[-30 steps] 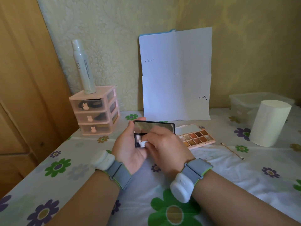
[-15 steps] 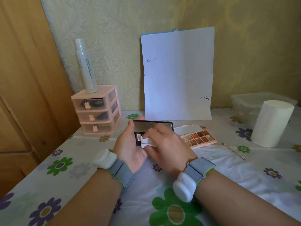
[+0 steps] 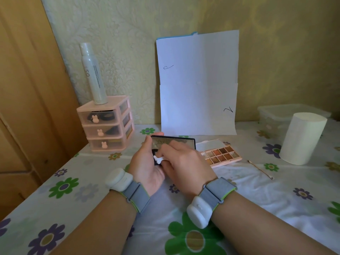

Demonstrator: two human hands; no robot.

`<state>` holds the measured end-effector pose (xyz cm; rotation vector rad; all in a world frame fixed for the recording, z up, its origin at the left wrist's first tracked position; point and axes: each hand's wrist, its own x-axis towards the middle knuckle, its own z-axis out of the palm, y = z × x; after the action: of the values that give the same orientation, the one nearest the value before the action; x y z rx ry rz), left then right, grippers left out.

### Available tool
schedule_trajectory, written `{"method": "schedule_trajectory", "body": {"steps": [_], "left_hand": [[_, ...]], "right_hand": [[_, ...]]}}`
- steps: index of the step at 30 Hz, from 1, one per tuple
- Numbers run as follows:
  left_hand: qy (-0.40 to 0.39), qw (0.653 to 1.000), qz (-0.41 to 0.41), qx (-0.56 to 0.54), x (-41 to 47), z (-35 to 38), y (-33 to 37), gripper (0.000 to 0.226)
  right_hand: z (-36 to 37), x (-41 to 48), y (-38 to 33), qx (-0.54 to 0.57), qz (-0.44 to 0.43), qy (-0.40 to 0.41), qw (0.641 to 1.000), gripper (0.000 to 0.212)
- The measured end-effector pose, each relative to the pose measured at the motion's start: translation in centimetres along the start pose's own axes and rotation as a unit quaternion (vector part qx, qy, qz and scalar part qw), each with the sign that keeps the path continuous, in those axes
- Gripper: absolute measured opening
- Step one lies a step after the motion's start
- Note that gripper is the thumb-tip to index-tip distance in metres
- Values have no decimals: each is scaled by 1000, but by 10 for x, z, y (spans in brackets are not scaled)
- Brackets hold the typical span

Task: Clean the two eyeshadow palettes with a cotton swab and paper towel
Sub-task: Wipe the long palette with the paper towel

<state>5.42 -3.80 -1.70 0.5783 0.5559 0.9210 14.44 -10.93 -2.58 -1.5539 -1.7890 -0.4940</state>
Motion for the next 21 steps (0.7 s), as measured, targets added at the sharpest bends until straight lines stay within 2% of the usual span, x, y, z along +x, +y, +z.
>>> {"method": "schedule_trajectory", "body": {"steps": [7,10,14,17,19,21], "left_hand": [[-7,999,38,27,-1,-1,5,37],[-6,999,32,18,-1,0,6,33],[-11,999,-23,-27,0,-3,5,52],[-13,998,-47,-31,2,-6,4,46],[-12,999,-35,-18,5,-5,6,46],[-11,1000,-2,12,4,-3,7,34]], "right_hand": [[-7,-1,29,-35,39,-64,997,21],[-5,0,26,-41,45,-51,997,22],[1,1,5,16,5,-19,1000,18],[2,1,1,29,-27,-28,999,17],[0,0,8,19,-27,-27,999,18],[-2,0,19,-12,-18,-31,999,19]]}}
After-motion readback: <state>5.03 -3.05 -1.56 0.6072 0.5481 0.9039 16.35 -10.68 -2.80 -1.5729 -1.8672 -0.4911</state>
